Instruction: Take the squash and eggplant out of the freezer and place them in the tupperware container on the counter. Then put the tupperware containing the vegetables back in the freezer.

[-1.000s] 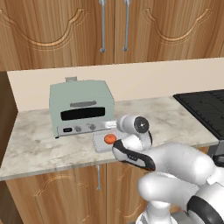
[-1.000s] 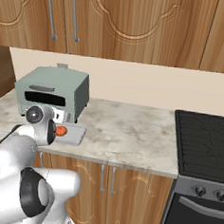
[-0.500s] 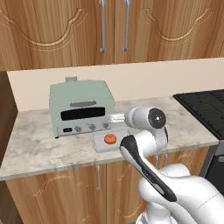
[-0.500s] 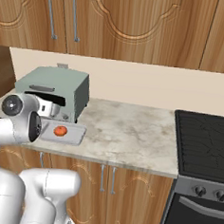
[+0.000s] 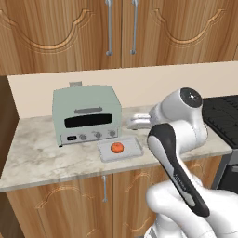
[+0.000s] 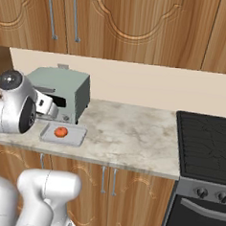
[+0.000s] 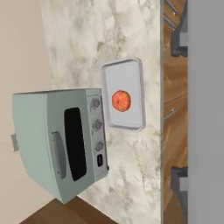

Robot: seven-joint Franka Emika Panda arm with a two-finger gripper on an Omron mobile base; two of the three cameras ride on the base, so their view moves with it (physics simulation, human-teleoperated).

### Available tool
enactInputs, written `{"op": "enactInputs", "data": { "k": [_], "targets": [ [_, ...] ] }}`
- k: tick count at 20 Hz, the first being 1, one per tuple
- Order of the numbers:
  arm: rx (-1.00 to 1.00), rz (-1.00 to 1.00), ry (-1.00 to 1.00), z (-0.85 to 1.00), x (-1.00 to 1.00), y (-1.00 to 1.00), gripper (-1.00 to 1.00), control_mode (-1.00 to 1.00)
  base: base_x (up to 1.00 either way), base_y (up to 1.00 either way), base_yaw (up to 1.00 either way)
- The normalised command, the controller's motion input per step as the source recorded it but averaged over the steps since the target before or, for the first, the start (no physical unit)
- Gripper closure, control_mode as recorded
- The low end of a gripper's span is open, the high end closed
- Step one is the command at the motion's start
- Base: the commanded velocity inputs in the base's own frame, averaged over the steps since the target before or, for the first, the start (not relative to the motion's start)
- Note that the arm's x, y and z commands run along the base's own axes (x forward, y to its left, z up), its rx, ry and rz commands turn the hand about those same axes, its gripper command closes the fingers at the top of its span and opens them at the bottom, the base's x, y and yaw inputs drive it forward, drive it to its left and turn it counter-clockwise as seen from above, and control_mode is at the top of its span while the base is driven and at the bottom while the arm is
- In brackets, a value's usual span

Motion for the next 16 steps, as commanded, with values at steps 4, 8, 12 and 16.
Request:
{"op": "enactInputs", "data": {
  "k": [4, 8, 12, 16],
  "targets": [
    [-0.02, 0.00, 0.38, 0.00, -0.58, -0.17, -1.00, -1.00, 0.00, 0.00, 0.00],
    [-0.16, 0.00, 0.22, -0.07, -0.21, -0.46, -1.00, -1.00, 0.00, 0.00, 0.00],
    [-0.15, 0.00, 0.10, -0.25, -0.04, -0.69, -1.00, -1.00, 0.00, 0.00, 0.00],
    [-0.01, 0.00, 0.01, -0.18, -0.13, -0.35, -1.00, -1.00, 0.00, 0.00, 0.00]
  ]
}}
